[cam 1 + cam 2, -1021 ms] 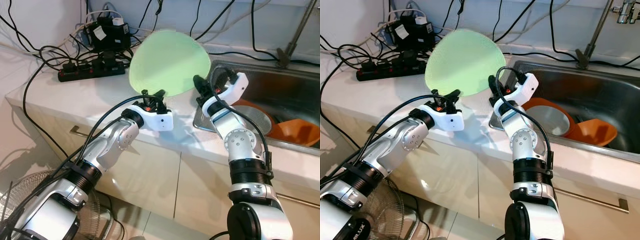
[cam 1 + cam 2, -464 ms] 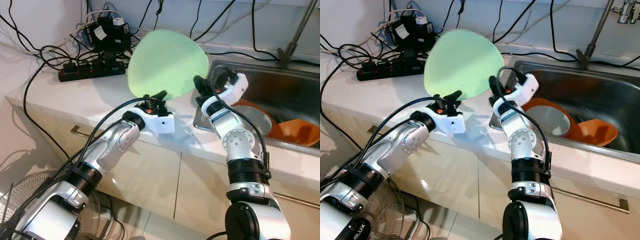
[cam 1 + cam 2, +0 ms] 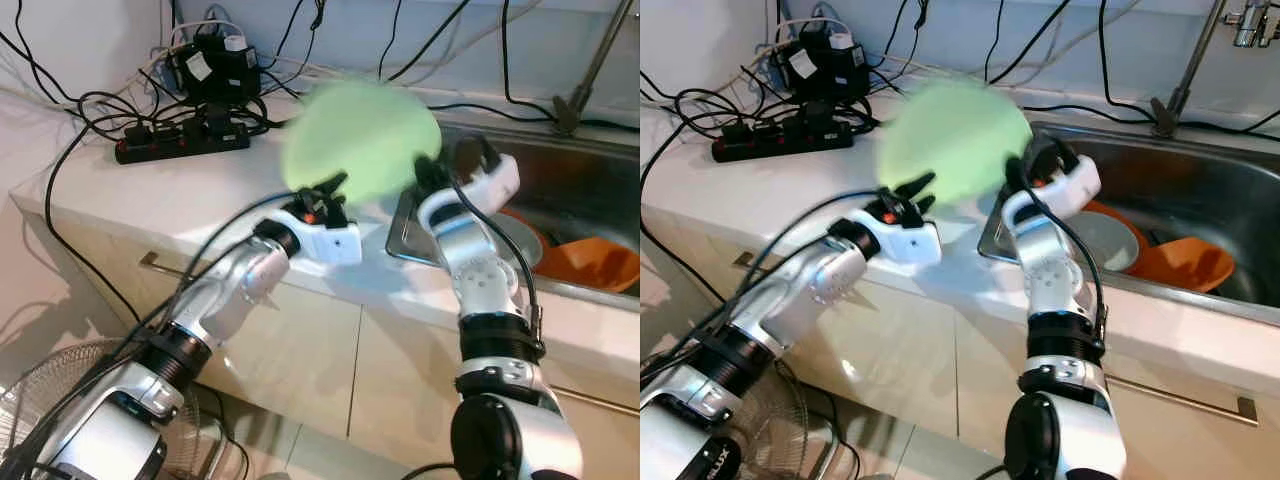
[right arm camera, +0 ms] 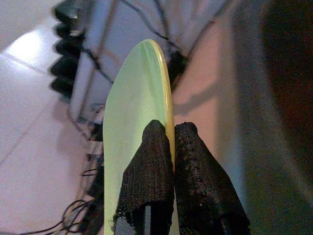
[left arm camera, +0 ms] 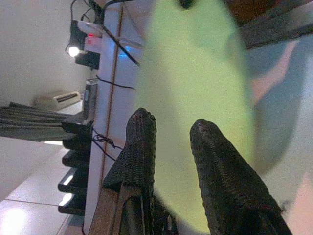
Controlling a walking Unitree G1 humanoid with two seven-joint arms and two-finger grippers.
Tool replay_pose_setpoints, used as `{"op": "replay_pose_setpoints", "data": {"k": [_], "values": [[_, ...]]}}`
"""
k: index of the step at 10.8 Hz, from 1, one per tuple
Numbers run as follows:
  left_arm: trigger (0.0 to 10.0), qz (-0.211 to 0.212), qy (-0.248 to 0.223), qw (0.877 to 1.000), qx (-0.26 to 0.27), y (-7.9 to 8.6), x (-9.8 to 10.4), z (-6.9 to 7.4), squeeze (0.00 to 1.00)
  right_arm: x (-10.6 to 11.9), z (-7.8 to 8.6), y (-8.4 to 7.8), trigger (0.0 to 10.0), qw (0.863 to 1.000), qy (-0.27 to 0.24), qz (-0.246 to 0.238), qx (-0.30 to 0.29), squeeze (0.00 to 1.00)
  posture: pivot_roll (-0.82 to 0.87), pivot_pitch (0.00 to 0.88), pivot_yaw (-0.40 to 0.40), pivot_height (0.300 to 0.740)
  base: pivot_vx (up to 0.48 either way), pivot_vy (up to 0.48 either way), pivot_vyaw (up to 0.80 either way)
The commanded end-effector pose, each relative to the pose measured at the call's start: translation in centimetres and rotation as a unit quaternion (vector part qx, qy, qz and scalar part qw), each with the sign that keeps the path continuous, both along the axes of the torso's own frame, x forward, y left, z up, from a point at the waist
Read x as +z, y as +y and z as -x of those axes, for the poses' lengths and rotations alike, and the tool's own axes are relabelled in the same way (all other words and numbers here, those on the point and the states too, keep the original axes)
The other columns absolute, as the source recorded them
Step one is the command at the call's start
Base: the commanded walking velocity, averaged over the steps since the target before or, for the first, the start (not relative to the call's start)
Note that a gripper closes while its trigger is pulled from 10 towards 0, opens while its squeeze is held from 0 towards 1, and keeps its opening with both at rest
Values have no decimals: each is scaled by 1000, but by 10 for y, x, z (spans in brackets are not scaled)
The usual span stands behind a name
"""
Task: Kitchen organization
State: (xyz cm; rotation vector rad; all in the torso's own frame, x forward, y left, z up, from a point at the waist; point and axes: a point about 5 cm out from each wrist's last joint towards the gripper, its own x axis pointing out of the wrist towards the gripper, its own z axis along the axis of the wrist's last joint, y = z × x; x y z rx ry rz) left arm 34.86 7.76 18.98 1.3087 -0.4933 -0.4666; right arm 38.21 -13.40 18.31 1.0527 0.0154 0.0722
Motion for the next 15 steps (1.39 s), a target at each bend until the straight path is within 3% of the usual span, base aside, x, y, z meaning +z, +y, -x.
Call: {"op": "replay_pose_setpoints", "data": {"k": [1,5,7,8,9,10,11,12,14,15], "values": [[10000,12,-7,1000,0,2,5,0,0,15,-3,-1,0,1000,-24,-15,-10,0,239,0,42,725,0,0,0],[10000,16,-5,1000,2,2,6,0,0,17,-8,-26,0,995,-10,-71,-71,0,237,0,46,725,0,0,0],[10000,55,25,998,12,5,0,0,0,17,-7,-42,0,993,-11,-60,-103,0,235,0,48,725,0,0,0],[10000,217,111,969,29,11,-6,-1,0,17,-6,-55,0,991,-12,-30,-130,0,231,0,49,725,0,0,0],[10000,324,171,930,28,13,-10,-1,0,16,-5,-64,0,989,-11,-15,-149,0,230,0,48,725,0,0,0],[10000,400,224,888,17,11,-12,2,0,16,-4,-72,0,986,-10,-12,-167,0,231,0,48,725,0,0,0],[10000,444,254,859,3,9,-11,4,0,16,-3,-79,0,983,-6,-8,-182,0,233,0,46,725,0,0,0],[10000,460,282,842,-13,8,-13,8,0,14,-1,-91,0,976,-3,-20,-218,0,235,0,45,725,0,0,0],[10000,449,315,836,-24,5,-19,13,0,14,4,-112,0,961,-1,-28,-276,0,233,0,44,725,0,0,0],[10000,457,344,820,-34,0,-23,16,0,12,8,-120,0,953,4,-19,-302,0,233,0,45,725,0,0,0]]}}
